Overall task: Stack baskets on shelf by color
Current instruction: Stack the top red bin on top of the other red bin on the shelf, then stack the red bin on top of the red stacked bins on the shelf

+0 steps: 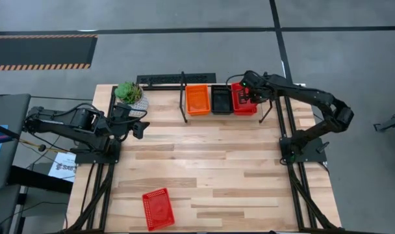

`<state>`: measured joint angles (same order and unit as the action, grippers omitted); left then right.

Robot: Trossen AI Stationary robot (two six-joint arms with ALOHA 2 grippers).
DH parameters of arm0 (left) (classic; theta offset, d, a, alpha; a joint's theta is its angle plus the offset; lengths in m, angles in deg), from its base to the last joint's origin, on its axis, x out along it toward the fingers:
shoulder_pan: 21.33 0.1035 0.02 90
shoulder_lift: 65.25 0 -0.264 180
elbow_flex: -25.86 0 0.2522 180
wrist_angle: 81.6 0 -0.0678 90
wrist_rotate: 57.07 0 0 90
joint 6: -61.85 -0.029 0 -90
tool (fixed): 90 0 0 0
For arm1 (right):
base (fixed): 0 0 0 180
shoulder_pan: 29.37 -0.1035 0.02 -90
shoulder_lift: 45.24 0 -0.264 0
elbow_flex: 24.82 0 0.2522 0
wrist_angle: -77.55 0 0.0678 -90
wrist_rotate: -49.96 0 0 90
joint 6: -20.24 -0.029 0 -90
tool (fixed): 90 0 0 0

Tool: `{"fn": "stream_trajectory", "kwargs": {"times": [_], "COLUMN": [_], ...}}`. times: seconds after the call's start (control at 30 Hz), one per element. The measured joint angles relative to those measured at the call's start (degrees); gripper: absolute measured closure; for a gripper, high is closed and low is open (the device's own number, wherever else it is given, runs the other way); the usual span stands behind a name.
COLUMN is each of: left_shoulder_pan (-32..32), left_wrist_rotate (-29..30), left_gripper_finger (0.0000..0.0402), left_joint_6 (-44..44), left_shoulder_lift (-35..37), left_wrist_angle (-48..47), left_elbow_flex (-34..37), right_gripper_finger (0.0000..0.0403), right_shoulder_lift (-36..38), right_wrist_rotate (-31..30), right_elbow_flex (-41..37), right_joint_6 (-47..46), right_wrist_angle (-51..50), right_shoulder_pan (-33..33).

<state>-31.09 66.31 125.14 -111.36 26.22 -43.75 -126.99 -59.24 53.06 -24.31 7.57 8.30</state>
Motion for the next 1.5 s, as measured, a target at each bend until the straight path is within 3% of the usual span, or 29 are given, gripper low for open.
{"fn": "stream_trajectory", "kwargs": {"times": [0.33,0.77,1.07,1.2,1.3,1.5], "left_shoulder_pan": [0.0,0.0,0.0,0.0,0.02,-0.17], "left_wrist_rotate": [0.31,0.42,0.44,-0.61,-6.86,-27.15], "left_gripper_finger": [0.0123,0.0123,0.0123,0.0123,0.0123,0.0123], "left_joint_6": [0.37,0.37,0.98,0.56,-1.51,-8.27], "left_shoulder_lift": [0.0,0.01,0.01,0.0,0.0,-0.02], "left_wrist_angle": [0.0,0.0,0.0,-0.02,-0.02,-1.87], "left_elbow_flex": [0.0,0.0,-0.01,0.0,0.0,0.0], "right_gripper_finger": [0.0317,0.0234,0.023,0.0233,0.0233,0.0232], "right_shoulder_lift": [0.01,0.02,0.04,0.04,0.04,0.04], "right_wrist_rotate": [2.08,2.55,1.64,7.93,11.96,13.57], "right_elbow_flex": [0.0,2.77,10.58,13.32,14.19,14.21], "right_joint_6": [2.04,7.41,9.18,8.75,6.03,0.88], "right_wrist_angle": [0.17,-1.51,-3.4,-3.32,-3.26,-3.71], "right_shoulder_pan": [0.0,0.04,-0.7,-2.99,-6.66,-18.43]}}
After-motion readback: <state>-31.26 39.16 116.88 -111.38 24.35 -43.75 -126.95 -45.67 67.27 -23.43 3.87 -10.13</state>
